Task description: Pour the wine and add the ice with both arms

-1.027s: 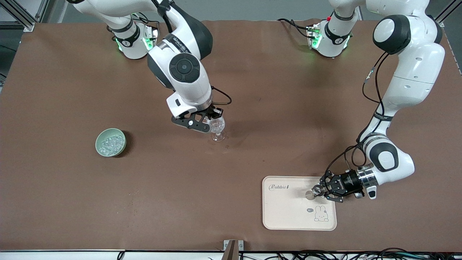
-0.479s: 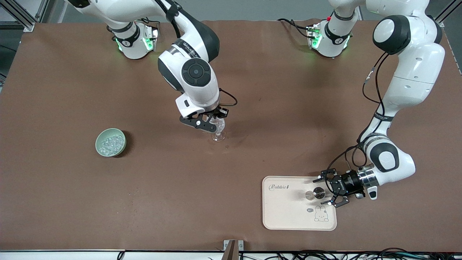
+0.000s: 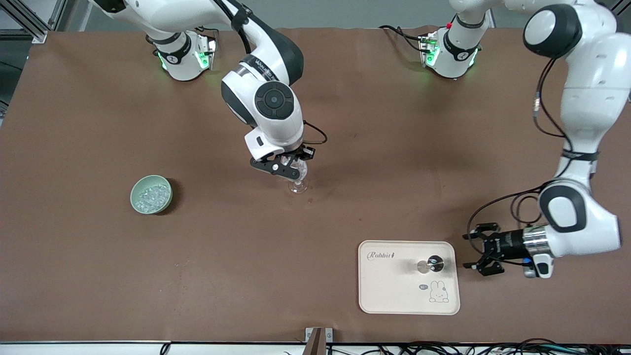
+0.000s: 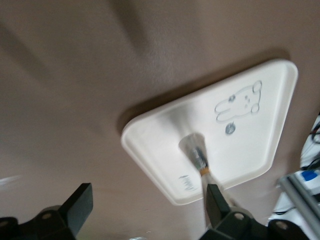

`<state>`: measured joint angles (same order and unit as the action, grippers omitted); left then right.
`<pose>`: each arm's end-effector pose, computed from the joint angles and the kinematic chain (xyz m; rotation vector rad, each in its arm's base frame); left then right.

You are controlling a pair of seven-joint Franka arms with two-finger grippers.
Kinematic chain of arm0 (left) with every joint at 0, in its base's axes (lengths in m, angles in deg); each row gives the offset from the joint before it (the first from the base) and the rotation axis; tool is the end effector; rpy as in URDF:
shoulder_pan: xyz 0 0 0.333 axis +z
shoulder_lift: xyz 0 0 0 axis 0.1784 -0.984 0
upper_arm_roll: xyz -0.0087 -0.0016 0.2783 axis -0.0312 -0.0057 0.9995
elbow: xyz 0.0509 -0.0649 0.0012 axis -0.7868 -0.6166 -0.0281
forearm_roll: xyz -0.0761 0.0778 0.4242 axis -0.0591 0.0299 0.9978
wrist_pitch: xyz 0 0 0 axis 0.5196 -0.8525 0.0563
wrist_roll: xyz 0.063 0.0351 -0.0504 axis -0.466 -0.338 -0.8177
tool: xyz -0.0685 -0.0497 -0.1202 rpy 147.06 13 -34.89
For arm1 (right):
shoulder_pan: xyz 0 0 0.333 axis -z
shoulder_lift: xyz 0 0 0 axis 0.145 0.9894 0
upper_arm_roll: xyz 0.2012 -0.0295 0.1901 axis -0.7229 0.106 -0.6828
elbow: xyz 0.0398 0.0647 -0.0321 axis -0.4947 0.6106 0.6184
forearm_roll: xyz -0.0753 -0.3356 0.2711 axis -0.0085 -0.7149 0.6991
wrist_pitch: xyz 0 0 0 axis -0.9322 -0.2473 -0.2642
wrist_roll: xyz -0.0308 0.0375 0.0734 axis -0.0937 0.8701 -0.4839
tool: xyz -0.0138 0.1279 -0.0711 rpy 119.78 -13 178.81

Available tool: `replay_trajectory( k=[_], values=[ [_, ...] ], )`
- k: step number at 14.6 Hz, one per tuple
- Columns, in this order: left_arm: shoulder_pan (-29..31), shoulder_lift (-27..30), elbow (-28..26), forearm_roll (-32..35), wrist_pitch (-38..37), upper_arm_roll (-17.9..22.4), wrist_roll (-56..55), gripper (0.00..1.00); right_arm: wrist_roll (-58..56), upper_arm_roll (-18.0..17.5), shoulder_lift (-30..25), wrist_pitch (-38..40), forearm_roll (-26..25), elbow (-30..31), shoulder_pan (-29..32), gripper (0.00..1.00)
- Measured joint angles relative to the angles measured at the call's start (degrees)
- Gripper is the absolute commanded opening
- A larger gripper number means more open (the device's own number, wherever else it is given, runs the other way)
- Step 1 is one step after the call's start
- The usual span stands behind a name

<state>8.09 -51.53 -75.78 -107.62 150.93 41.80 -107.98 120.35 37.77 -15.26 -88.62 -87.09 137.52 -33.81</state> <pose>0.7509 -0.0222 0.1751 2.1860 1.3160 -0.4881 0.5292 0.4810 0.3008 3.0729 -0.4829 -0.2030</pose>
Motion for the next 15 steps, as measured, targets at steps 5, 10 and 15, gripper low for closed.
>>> replay_trajectory(
  k=[5,10,15],
  values=[
    [-1.64,14.4,-0.08,17.51,-12.59,-2.81,6.32,1.0,0.01,0.04,0.18,0.0,-0.02,-0.01,0.0,0.36],
    [-1.89,23.6,-0.42,29.48,-17.34,-5.82,18.89,1.0,0.01,0.05,0.21,0.01,-0.02,-0.04,0.0,0.53],
    [-1.94,32.06,-0.54,33.57,-22.6,-8.17,26.95,1.0,-0.03,0.53,-0.94,0.95,-1.04,-1.87,0.9,1.0]
  ],
)
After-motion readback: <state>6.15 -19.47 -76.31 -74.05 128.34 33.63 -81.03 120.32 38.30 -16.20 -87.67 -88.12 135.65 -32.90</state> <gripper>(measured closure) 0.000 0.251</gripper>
